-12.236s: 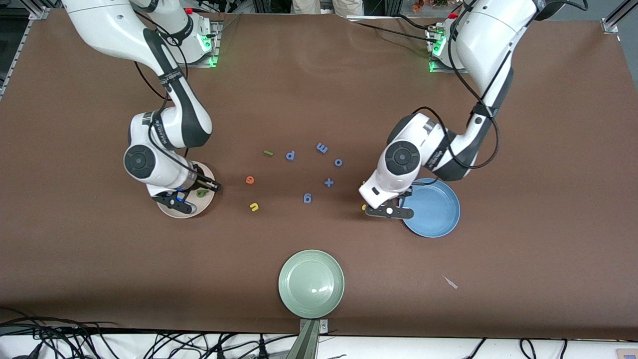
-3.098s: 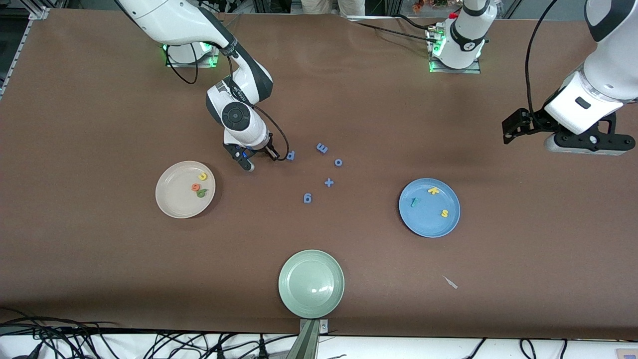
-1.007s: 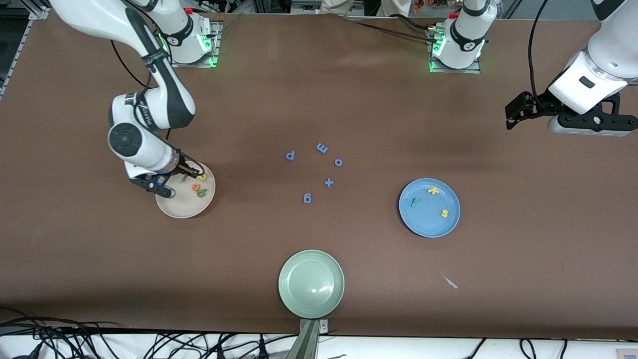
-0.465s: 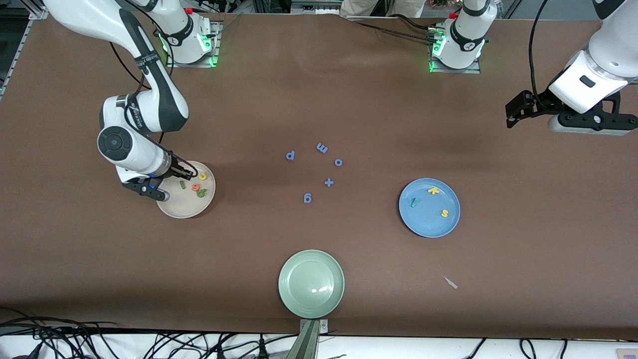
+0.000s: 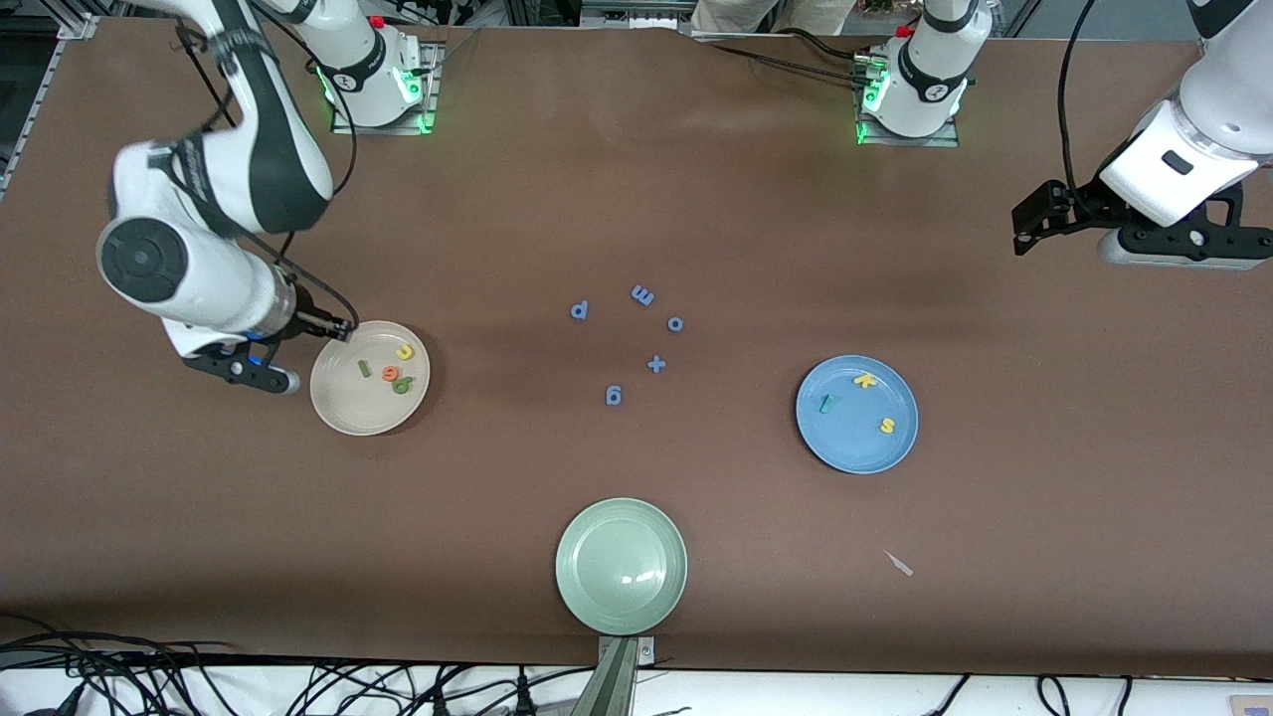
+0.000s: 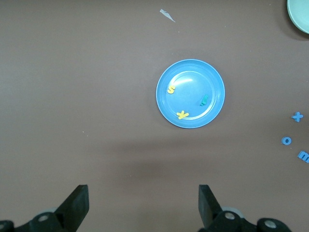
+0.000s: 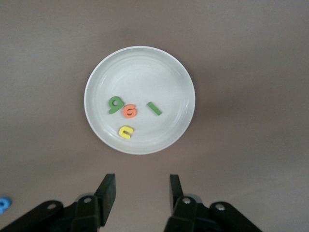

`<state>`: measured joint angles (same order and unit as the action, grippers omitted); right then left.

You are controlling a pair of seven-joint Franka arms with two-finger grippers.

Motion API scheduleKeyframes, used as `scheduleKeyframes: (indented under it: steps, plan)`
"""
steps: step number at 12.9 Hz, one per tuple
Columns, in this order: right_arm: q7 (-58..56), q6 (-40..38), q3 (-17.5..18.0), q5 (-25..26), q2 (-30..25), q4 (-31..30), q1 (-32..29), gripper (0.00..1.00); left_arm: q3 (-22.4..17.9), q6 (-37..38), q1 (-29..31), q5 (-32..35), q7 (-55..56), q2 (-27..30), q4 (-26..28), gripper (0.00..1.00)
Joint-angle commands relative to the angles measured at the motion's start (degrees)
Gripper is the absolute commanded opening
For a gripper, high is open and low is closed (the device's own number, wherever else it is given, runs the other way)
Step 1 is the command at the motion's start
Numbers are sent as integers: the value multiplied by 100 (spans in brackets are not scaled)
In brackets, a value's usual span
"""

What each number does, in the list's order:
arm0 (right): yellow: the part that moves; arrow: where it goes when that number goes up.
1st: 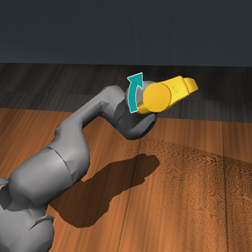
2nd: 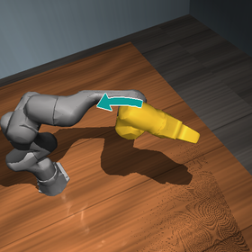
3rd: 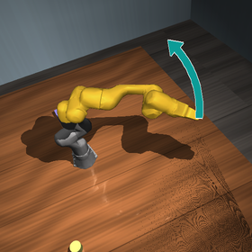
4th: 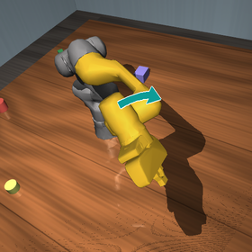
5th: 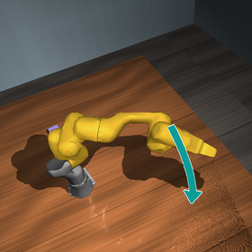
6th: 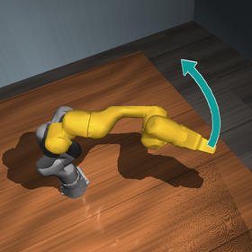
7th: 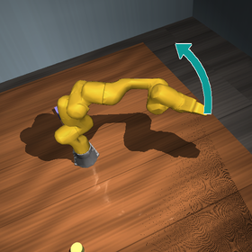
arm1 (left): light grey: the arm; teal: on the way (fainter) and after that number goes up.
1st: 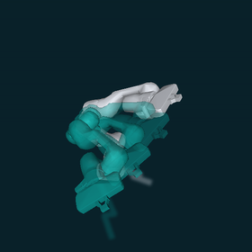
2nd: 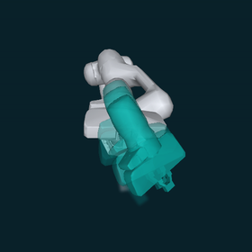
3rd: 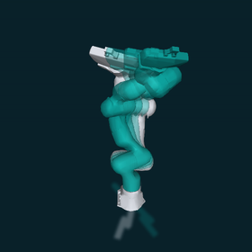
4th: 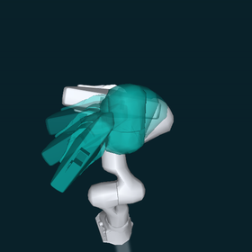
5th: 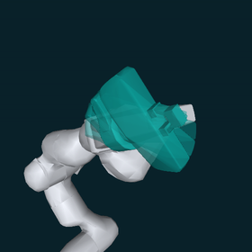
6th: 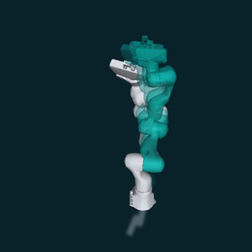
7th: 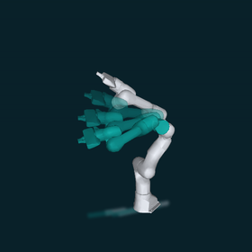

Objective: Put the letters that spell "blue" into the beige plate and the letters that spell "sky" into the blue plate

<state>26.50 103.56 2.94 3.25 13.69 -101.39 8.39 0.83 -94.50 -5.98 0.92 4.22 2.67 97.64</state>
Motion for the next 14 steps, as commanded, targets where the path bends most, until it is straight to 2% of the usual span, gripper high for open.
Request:
scheduleKeyframes:
  steps: [1, 2, 4, 6, 7, 9, 14]
  plan:
    - [-775, -817, 31, -53, -314, 478, -118, 59, 14, 133, 1, 40, -71, -82, -184, 100]
    - [-1248, -915, 23, -62, -419, 593, -214, 67, 14, 125, 1, 40, -71, -82, -184, 100]
    - [-2023, -1056, -4, -210, -708, 674, -312, 74, 14, 133, -8, 40, -62, -82, -184, 100]
    - [-2446, -1145, -135, -246, -999, 709, -329, 86, 14, 133, -17, 40, -62, -82, -184, 100]
    - [-2622, -1197, -188, -238, -1078, 709, -329, 86, 22, 133, -8, 48, -62, -82, -184, 100]
    - [-2642, -1276, -276, -202, -1070, 831, -329, 97, 22, 133, -8, 40, -62, -73, -184, 100]
    - [-2633, -1689, -303, -255, -1070, 1130, -329, 99, 22, 125, -17, 40, -71, -73, -184, 100]
